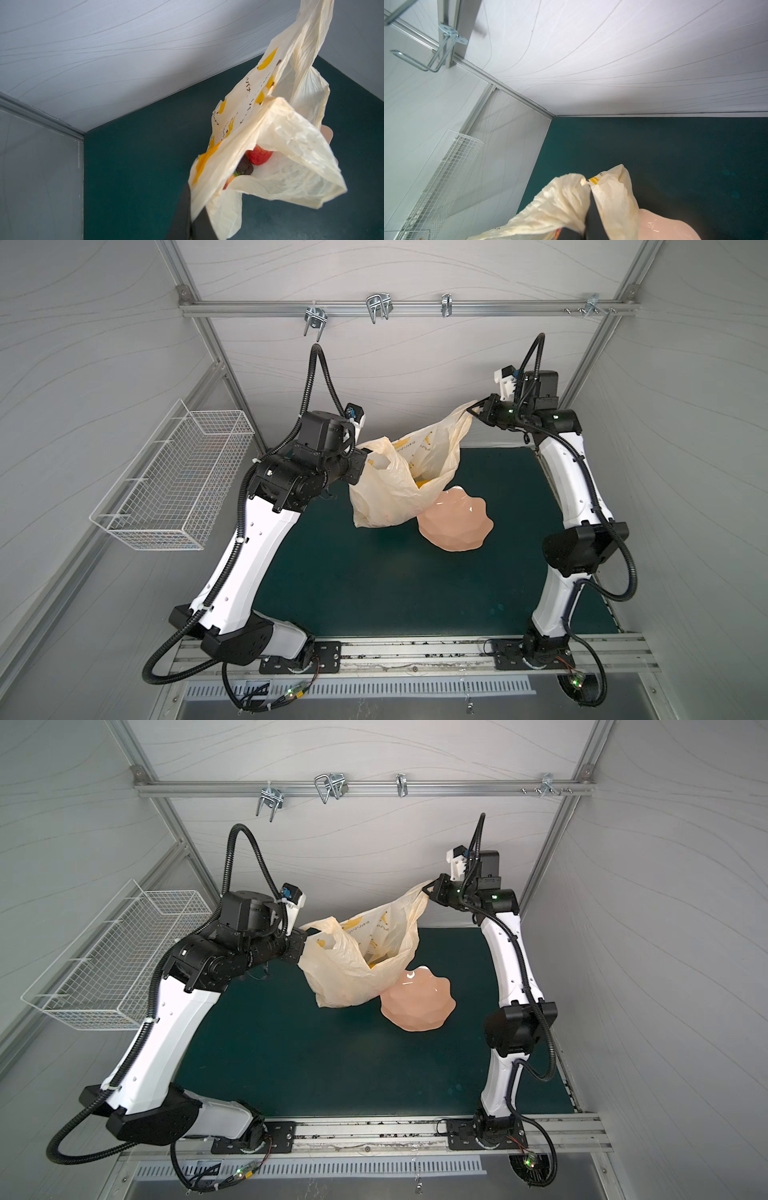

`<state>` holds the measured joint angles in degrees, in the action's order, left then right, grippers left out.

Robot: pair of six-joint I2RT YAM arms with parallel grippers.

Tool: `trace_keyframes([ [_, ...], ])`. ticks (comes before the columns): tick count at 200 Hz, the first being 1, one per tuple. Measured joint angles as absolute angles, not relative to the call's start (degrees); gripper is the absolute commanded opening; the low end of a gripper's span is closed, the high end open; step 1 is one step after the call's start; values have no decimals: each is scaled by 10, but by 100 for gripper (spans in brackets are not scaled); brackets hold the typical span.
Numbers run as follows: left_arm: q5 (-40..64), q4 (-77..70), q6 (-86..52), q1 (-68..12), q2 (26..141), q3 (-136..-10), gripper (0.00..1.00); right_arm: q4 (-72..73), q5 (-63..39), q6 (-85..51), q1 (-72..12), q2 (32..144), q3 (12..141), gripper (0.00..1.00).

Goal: Place the fruits into the plastic bag
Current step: Place the plastic bag at the top-center of the table.

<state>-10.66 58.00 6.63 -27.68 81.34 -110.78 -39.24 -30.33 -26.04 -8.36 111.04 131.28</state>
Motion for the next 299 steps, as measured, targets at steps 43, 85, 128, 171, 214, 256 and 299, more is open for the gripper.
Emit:
trace_keyframes([
  [43,-79,524,56,-277,815,-1071,0,-361,-335,-276,-53,1112,1299,0],
  [85,-66,502,43,-276,820,-1011,0,-327,-339,-276,-49,1112,1209,0],
  [128,-62,484,25,-275,820,-956,18,-307,-341,-281,-46,1112,1133,42],
  [171,-36,479,-18,-274,809,-954,70,-285,-350,-274,-40,1107,1103,92],
  [214,-11,465,-62,-274,753,-955,86,-283,-356,-277,-36,1073,1084,99],
  [256,16,455,-90,-274,676,-963,91,-287,-377,-283,-10,1044,1083,99],
  [299,10,466,-103,-274,630,-967,94,-296,-386,-289,25,1006,1053,99],
])
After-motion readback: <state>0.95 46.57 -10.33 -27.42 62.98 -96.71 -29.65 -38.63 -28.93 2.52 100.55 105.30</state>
